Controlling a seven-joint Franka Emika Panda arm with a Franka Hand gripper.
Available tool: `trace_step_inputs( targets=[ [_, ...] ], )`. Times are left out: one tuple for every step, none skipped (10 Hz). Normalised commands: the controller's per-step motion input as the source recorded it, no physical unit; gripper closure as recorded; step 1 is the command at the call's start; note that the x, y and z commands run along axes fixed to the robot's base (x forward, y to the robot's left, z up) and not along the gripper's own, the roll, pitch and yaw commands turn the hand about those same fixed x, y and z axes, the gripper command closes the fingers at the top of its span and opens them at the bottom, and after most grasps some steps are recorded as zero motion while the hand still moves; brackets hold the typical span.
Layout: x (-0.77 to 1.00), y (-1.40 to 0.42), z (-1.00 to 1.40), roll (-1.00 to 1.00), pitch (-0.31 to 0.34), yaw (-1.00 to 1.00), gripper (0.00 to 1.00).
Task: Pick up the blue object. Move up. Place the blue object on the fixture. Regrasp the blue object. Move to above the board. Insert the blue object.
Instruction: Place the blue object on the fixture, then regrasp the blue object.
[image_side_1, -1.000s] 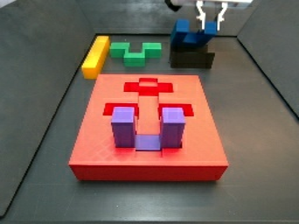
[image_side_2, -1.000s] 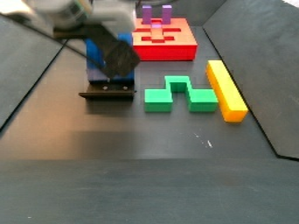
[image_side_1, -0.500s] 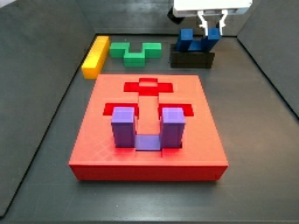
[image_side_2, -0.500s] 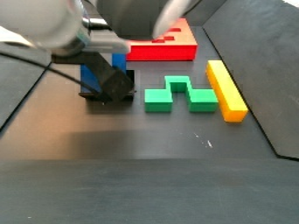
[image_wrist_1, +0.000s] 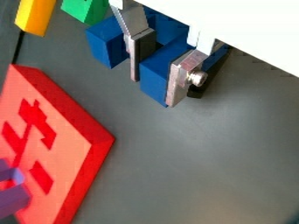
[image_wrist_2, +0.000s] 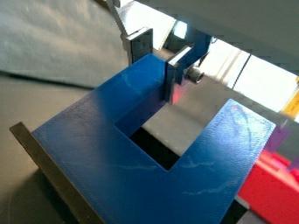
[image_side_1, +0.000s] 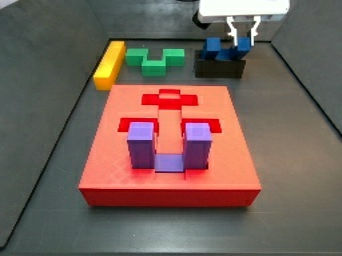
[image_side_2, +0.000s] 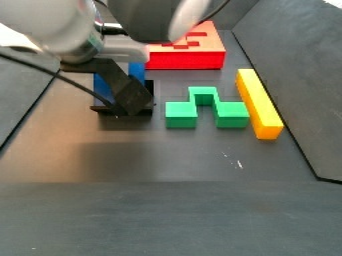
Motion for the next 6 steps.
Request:
trace_step_inputs(
  targets=[
    [0.00,-0.02,-0.03,0.10,0.046,0.00,1.00],
    [0.00,0.00,-0.03,0.00,0.000,0.00,1.00],
    [-0.15,-0.08,-0.01,0.06,-0.063,0.00,1.00],
    [0.00,0.00,0.00,0.00,0.000,0.00,0.00],
    [0.00,0.00,0.04,0.01,0.014,0.00,0.00],
    [0.16,0.04,0.43,0.18,0.220,0.02,0.00]
  ],
)
